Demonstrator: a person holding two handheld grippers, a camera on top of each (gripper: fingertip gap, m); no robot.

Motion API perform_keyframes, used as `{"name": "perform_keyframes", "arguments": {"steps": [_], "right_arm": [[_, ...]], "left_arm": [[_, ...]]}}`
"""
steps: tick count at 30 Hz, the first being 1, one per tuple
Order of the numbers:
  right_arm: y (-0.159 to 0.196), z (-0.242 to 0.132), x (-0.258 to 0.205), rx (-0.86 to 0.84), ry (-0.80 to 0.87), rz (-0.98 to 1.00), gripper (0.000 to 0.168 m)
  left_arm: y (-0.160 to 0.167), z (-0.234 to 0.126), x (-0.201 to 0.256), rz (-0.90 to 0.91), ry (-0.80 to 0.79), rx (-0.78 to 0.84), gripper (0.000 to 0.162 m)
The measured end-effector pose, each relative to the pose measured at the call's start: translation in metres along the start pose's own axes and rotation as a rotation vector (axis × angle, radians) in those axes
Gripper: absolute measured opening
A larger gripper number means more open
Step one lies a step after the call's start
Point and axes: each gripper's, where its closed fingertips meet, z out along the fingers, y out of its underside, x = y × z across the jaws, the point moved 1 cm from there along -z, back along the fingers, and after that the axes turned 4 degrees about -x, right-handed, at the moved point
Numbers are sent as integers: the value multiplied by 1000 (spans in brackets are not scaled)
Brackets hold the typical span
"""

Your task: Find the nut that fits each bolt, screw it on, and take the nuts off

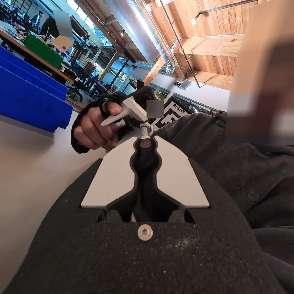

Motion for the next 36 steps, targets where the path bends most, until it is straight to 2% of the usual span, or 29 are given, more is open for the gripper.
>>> {"name": "perform_keyframes", "arguments": {"steps": [7, 16, 25, 28, 36], "right_arm": [[6, -1, -1, -6, -59, 139, 14], [8, -3, 7, 52, -44, 311, 14], [21, -6, 8, -55, -81, 445, 14], [23, -6, 3, -95, -114, 454, 14], [24, -7, 7, -129, -98, 397, 14]], "left_arm": [[4, 1, -3, 7, -46, -12, 15], [13, 13, -7, 35, -110, -64, 15], [20, 12, -20, 81, -283, -161, 15], [22, 7, -27, 84, -353, -211, 15], [20, 2, -23, 88, -357, -220, 15]]}}
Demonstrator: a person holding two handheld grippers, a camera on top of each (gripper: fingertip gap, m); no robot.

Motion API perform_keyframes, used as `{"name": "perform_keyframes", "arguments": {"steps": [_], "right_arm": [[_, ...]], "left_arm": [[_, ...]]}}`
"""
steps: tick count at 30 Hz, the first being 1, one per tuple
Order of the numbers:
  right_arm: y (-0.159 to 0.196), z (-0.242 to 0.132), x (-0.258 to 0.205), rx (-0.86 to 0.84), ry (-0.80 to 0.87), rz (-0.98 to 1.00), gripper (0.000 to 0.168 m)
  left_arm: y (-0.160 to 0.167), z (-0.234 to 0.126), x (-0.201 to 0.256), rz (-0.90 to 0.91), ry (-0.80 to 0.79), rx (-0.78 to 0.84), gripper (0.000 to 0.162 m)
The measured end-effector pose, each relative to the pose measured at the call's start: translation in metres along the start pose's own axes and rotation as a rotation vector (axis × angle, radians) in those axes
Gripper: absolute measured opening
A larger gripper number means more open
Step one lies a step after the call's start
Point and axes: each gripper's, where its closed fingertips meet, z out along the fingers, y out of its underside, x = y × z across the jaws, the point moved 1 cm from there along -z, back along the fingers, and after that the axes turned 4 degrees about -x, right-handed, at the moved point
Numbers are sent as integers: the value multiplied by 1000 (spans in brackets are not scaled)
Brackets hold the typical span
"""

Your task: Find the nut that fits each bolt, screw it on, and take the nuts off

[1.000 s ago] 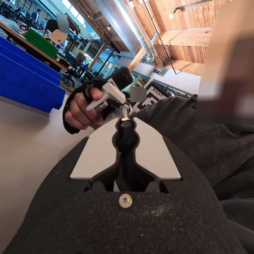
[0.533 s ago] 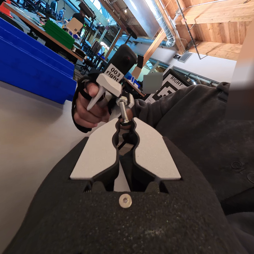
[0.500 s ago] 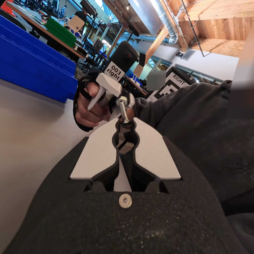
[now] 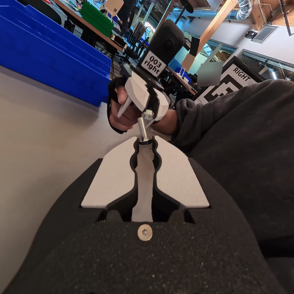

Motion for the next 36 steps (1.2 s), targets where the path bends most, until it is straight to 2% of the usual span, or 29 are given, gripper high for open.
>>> {"name": "perform_keyframes", "arguments": {"steps": [3, 6, 14, 24, 36], "right_arm": [[-2, -2, 3, -39, -34, 38, 14], [-3, 0, -4, -74, -147, 99, 14], [-11, 5, -23, -27, -299, 84, 14], [-12, 4, -30, -27, -339, 49, 14], [-14, -2, -29, 99, -353, 101, 14]], "left_arm": [[6, -1, 2, 14, -19, -53, 15], [6, -2, 12, 29, 11, -84, 15], [7, 3, 29, 40, 107, -124, 15], [6, 3, 37, 35, 194, -108, 15], [1, 5, 37, 12, 274, -46, 15]]}}
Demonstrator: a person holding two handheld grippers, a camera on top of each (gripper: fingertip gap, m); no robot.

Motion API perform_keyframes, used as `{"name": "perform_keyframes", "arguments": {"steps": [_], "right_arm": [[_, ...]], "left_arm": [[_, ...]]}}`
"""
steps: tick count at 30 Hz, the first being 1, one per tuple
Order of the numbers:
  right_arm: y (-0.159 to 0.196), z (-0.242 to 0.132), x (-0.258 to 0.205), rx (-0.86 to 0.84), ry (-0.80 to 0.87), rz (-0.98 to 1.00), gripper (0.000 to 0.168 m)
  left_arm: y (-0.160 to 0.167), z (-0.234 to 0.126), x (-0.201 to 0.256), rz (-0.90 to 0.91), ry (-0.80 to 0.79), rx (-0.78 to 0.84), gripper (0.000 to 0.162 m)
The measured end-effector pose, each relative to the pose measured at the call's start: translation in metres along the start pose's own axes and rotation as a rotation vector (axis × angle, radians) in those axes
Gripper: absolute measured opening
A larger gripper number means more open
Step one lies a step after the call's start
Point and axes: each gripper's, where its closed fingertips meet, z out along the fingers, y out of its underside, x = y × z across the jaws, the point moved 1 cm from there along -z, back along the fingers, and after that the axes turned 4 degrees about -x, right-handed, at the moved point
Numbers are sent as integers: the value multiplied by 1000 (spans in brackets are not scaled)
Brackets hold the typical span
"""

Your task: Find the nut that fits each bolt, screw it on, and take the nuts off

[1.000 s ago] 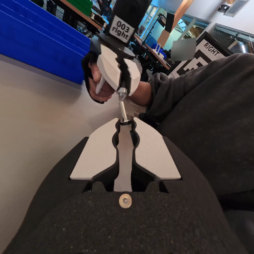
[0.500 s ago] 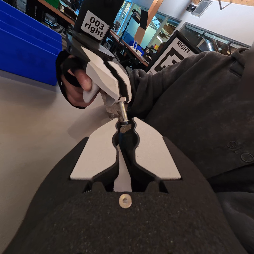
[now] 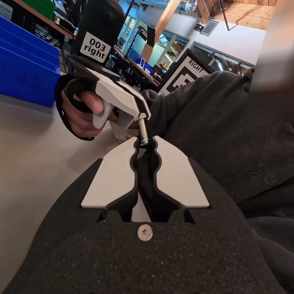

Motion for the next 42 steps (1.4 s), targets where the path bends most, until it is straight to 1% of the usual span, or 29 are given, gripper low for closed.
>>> {"name": "perform_keyframes", "arguments": {"steps": [3, 6, 9, 11, 17, 22, 28, 32, 36, 42], "right_arm": [[-1, -2, -2, 21, 29, -84, 14], [-1, -2, -3, -13, 41, -147, 14], [-1, -4, -4, -50, 56, -194, 14], [2, -5, -3, -72, 59, -184, 14], [7, -11, 3, -60, 59, -37, 14], [7, -16, 11, 14, 100, 30, 14], [16, -23, 21, 42, 167, 139, 14], [23, -25, 25, 55, 174, 251, 14], [31, -27, 28, 38, 181, 341, 14], [48, -28, 32, -122, 257, 383, 14]], "left_arm": [[-2, 1, 0, -22, 66, 41, 15], [0, 4, 0, -52, 140, 58, 15], [0, 6, -1, -66, 170, 67, 15], [1, 6, -4, -66, 154, 52, 15], [-3, 2, -12, -37, 14, 11, 15], [-5, 3, -19, -16, -90, 13, 15], [-1, 5, -32, 40, -303, -15, 15], [4, 7, -39, 81, -440, -97, 15], [10, 8, -46, 125, -572, -199, 15], [20, 2, -56, 135, -678, -305, 15]]}}
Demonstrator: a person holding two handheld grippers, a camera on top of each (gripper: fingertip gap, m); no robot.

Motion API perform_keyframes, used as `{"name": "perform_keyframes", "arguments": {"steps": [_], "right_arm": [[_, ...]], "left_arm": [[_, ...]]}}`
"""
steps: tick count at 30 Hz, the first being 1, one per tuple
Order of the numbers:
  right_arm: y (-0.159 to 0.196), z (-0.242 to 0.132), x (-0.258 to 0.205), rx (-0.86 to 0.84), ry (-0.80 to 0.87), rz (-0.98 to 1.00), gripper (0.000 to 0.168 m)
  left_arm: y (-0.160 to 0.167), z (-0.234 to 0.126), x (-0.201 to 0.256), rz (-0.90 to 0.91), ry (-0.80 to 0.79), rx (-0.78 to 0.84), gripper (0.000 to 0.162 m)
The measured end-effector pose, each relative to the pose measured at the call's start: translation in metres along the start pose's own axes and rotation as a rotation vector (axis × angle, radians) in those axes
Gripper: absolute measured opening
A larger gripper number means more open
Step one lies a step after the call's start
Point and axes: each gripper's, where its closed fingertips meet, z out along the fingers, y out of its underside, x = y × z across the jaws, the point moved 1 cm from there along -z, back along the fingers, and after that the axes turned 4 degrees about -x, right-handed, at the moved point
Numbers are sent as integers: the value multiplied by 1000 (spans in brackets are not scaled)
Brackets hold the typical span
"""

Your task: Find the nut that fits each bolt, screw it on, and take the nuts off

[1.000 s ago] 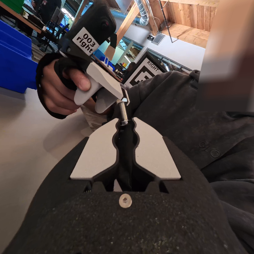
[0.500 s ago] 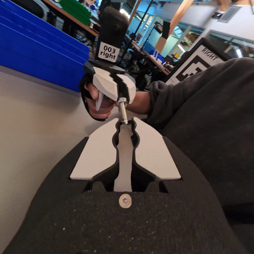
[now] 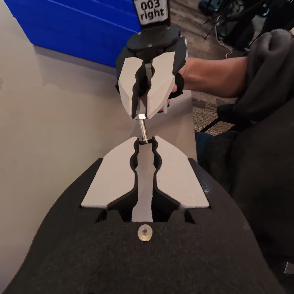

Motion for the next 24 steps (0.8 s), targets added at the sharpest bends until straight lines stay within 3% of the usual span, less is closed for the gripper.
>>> {"name": "perform_keyframes", "arguments": {"steps": [17, 24], "right_arm": [[25, 5, 33, -40, 162, 398, 14], [35, 6, 39, -95, 198, 493, 14]], "left_arm": [[21, 18, -27, 154, -365, -188, 15], [29, 24, -31, 165, -388, -228, 15]]}}
